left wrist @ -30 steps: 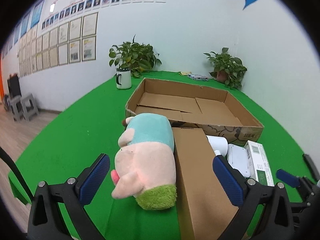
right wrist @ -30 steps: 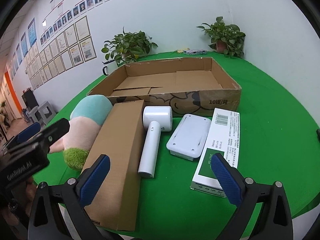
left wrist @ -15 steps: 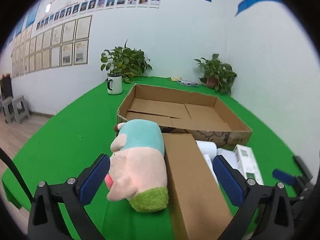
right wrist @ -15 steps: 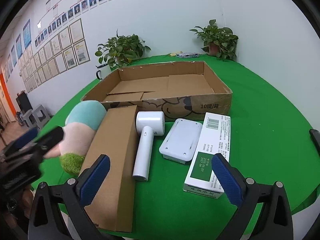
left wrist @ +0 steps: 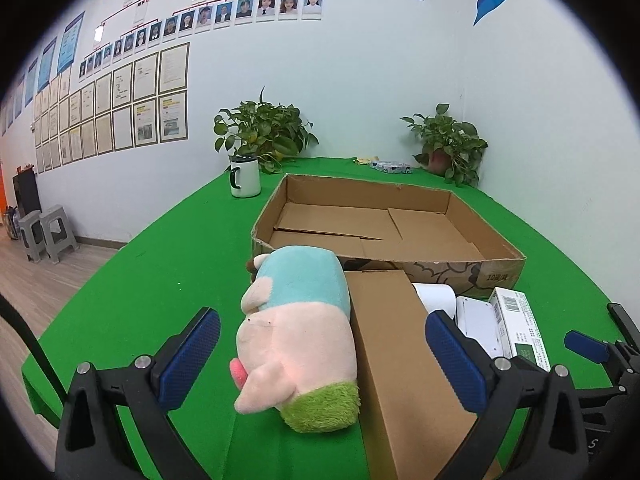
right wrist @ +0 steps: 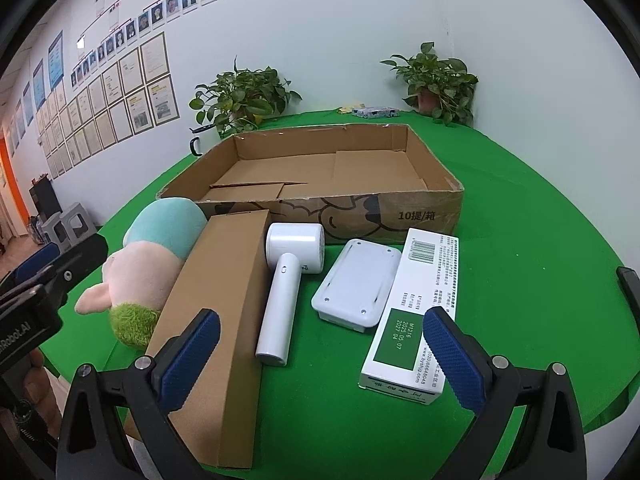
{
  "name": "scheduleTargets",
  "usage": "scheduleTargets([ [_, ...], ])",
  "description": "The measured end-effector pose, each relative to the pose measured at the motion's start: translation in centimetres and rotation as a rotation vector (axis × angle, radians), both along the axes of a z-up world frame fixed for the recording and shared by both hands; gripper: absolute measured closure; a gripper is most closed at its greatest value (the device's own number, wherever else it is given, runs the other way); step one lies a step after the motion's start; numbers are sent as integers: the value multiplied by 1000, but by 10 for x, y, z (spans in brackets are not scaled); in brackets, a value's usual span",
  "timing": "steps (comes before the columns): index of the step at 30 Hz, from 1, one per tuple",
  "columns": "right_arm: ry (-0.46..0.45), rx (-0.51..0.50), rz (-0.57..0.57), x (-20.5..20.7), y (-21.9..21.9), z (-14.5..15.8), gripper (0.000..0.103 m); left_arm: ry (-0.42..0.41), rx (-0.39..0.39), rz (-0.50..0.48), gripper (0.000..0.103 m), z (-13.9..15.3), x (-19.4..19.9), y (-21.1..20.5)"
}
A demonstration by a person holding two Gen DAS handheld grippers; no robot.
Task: Organize objects
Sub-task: 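Move the left gripper to the pink-and-teal plush pig and close on it, then lift the plush pig with the left gripper while the right gripper also grasps it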
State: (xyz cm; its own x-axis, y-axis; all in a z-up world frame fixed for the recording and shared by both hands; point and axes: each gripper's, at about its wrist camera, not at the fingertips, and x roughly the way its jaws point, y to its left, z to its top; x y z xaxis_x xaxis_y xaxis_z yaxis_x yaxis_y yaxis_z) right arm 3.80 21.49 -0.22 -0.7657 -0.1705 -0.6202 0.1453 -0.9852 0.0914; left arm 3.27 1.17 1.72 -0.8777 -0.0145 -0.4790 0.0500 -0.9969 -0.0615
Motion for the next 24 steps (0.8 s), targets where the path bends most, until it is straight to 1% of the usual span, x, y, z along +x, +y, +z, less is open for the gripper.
scheduleTargets([
  [6, -6, -50, 4, -1, 3, -2, 1, -7, -6, 6, 1, 2, -3, 0],
  [10, -7, -42, -1, -3, 2, 0, 1, -7, 1, -11, 1, 4, -3, 0],
  [12, -11, -38, -2, -4, 2, 0, 1, -10, 26, -7, 1, 5, -3, -3],
  [15, -2, -45, 24, -2, -1, 0, 1, -22, 36, -25, 1, 6, -6, -6],
  [17, 19, -42, 56, 0, -6, 1, 1, -21, 28, -39, 1, 7, -7, -8],
  [20, 62, -43, 147, 5, -17, 7, 1, -32, 34, -50, 1, 8, -11, -16],
  [21, 88, -49, 198, 8, -21, 11, 1, -46, 45, -48, 1, 7, -14, -21],
  [24, 141, -61, 290, 14, -29, 20, 1, -121, 101, -64, 1, -4, -25, -36],
])
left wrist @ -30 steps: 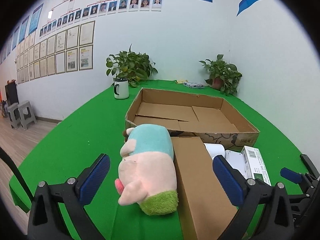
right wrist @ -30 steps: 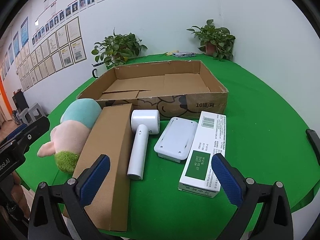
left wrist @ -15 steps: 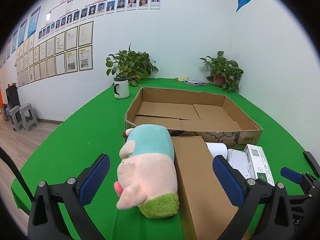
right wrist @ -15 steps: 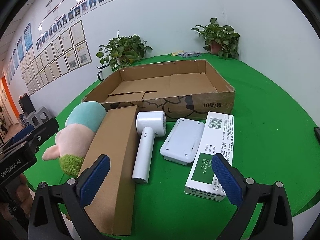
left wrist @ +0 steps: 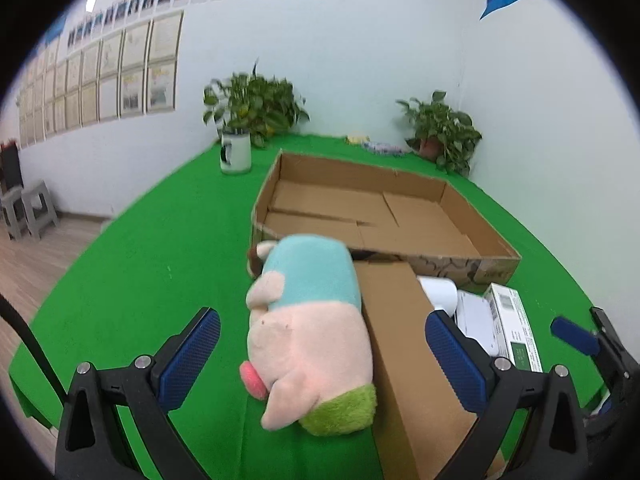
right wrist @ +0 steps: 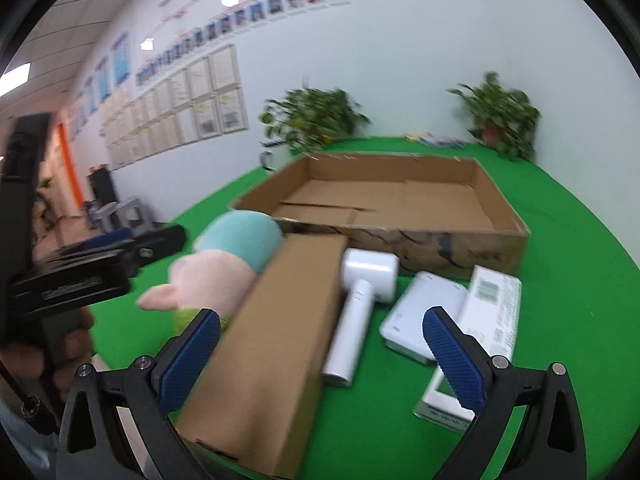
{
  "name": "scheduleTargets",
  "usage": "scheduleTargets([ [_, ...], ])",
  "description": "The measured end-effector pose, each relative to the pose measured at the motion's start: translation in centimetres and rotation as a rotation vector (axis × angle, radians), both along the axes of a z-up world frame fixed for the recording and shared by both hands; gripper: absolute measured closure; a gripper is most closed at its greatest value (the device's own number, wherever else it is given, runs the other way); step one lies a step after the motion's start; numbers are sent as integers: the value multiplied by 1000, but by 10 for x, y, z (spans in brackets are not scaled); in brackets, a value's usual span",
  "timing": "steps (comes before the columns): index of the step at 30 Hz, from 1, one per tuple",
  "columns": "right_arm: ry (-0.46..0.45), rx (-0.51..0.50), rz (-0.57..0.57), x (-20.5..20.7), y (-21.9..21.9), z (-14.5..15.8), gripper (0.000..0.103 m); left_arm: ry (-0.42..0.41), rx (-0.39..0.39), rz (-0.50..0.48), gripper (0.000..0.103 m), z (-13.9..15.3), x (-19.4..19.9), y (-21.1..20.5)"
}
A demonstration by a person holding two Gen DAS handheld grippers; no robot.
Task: Organize objects
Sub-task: 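Lift the plush pig with the left gripper while the right gripper also grasps it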
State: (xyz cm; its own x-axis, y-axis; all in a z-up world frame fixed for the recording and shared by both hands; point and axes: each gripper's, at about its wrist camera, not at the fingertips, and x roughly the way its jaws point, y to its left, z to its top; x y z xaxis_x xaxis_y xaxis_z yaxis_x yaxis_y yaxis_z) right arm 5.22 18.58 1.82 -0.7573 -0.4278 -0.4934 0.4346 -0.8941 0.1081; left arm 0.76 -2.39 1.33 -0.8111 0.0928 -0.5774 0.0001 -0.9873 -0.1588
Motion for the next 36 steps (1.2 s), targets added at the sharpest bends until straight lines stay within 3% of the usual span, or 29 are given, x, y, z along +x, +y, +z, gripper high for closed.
scheduleTargets([
  [3, 23, -39, 87, 0, -7, 9, 1, -106, 35, -20, 1, -22, -13, -6],
  [7, -53, -151, 138, -12, -8, 11, 1, -243, 122, -61, 4, -58, -31, -9],
  [11, -145, -230, 154, -25, -8, 9, 1, -266, 138, -77, 18, -71, -35, -13],
  [14, -194, -240, 144, -35, -13, 9, 1, -252, 125, -84, 27, -67, -30, -15],
  [18, -250, -278, 203, -53, -32, 10, 0, -252, 169, -74, 41, -62, -20, -30],
  [23, -309, -267, 258, -65, -74, 10, 0, -234, 159, -37, 46, -53, 12, -50],
  [30, -513, -137, 241, -78, -148, -16, 1, -222, 208, 7, 47, -59, 56, -68],
  [36, -524, 44, 249, -60, -215, -36, 0, -220, 220, 3, 47, -64, 75, -73],
])
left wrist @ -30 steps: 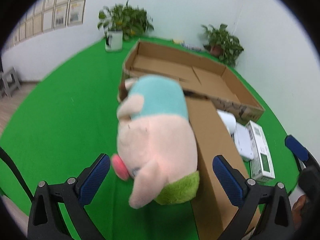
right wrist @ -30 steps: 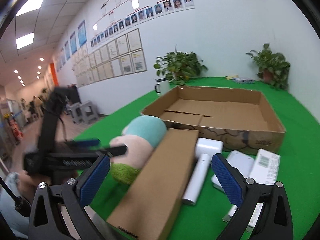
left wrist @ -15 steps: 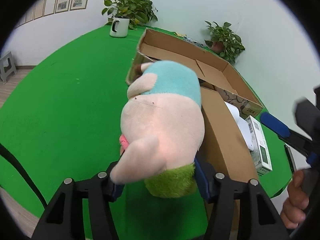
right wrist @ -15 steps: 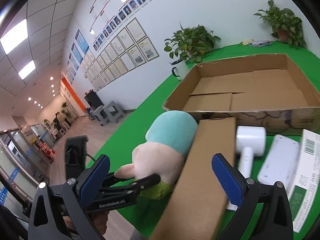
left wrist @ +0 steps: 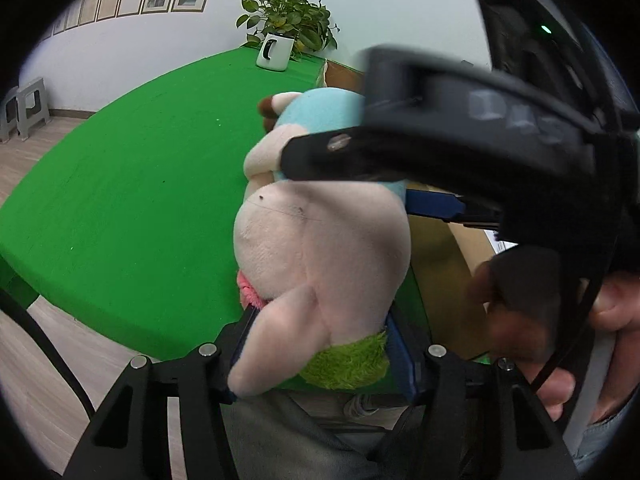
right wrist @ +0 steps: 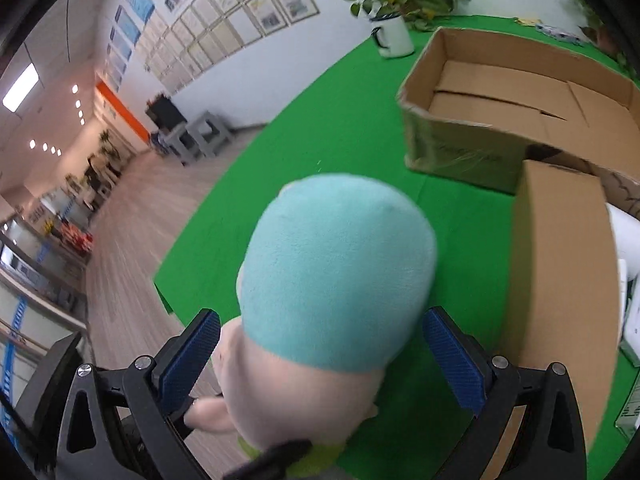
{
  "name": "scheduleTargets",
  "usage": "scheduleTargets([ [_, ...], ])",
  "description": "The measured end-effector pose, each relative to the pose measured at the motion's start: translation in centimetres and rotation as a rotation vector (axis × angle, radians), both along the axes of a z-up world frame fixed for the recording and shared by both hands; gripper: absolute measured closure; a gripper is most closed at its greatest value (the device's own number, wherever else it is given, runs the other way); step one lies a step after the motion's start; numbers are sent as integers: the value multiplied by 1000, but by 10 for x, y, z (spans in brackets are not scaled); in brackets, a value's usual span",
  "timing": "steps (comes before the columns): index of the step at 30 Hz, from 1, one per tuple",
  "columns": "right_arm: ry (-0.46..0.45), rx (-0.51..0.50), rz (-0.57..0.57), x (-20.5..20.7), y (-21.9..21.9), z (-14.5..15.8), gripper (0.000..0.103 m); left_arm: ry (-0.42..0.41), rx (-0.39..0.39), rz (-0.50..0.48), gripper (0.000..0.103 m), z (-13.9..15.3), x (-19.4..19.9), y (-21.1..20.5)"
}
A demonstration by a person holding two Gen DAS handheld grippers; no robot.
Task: Organize objects
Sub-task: 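Lift the plush pig with the left gripper while the right gripper also grasps it, then carry the plush pig with both grippers over the open cardboard box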
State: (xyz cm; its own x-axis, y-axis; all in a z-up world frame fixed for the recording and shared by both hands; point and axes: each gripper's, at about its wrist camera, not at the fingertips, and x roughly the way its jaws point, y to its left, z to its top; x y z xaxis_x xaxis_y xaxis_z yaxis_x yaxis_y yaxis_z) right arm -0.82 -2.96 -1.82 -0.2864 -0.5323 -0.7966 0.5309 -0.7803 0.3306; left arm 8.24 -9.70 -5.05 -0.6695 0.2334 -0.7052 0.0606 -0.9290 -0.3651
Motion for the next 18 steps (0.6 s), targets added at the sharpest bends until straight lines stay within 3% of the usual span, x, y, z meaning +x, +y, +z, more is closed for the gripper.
scheduleTargets([
  [5, 40, 69, -38, 3, -15, -10, 7, 28, -10, -3, 48, 1, -1, -2],
  [9, 65, 96, -38, 3, -22, -8, 20, 41, -6, 1, 49, 3, -3, -5],
  [18, 117, 41, -32, 13, -5, 9, 29, 84, -69, 6, 53, 14, 4, 5],
])
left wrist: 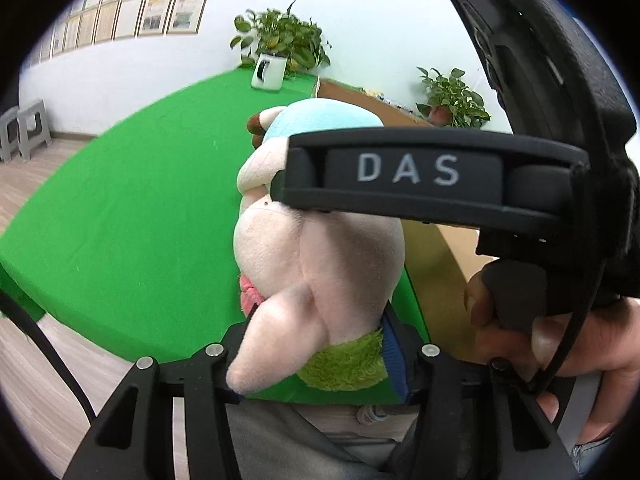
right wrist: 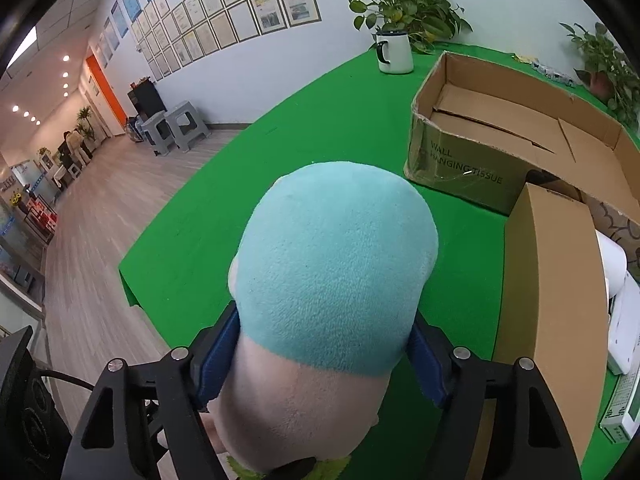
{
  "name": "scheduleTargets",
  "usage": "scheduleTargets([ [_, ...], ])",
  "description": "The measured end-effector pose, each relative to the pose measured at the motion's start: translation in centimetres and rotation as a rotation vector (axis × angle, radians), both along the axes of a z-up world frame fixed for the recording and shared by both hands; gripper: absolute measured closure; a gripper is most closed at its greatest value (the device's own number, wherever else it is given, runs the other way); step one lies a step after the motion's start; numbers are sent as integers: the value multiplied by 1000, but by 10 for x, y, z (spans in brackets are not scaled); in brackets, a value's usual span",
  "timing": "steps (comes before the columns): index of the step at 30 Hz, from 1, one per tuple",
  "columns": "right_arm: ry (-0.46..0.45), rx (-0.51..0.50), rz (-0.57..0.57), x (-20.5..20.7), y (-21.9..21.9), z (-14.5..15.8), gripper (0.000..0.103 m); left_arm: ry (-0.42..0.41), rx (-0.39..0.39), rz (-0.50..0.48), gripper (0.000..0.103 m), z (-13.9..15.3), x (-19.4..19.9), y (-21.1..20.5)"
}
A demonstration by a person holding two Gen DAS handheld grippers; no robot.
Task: Organize objects
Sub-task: 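Carry the plush pig with both grippers over the open cardboard box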
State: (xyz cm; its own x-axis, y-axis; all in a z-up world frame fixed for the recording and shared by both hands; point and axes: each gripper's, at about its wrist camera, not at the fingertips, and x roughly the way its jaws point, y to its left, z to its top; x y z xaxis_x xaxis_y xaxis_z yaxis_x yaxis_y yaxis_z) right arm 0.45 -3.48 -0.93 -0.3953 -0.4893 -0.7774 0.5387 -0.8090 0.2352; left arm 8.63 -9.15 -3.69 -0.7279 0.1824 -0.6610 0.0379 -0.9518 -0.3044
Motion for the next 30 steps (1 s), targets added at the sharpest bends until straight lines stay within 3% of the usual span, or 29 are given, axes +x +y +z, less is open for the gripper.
scheduleTargets([
  [15, 154, -191, -76, 10, 93, 92, 30, 147, -170, -91, 53, 74, -30, 74],
  [25, 310, -258, -121, -19, 171, 177, 30, 304, -256, -136, 53, 132, -69, 127],
  [30, 347, -275, -134, -35, 194, 212, 30, 334, -259, -141, 53, 155, -95, 131],
])
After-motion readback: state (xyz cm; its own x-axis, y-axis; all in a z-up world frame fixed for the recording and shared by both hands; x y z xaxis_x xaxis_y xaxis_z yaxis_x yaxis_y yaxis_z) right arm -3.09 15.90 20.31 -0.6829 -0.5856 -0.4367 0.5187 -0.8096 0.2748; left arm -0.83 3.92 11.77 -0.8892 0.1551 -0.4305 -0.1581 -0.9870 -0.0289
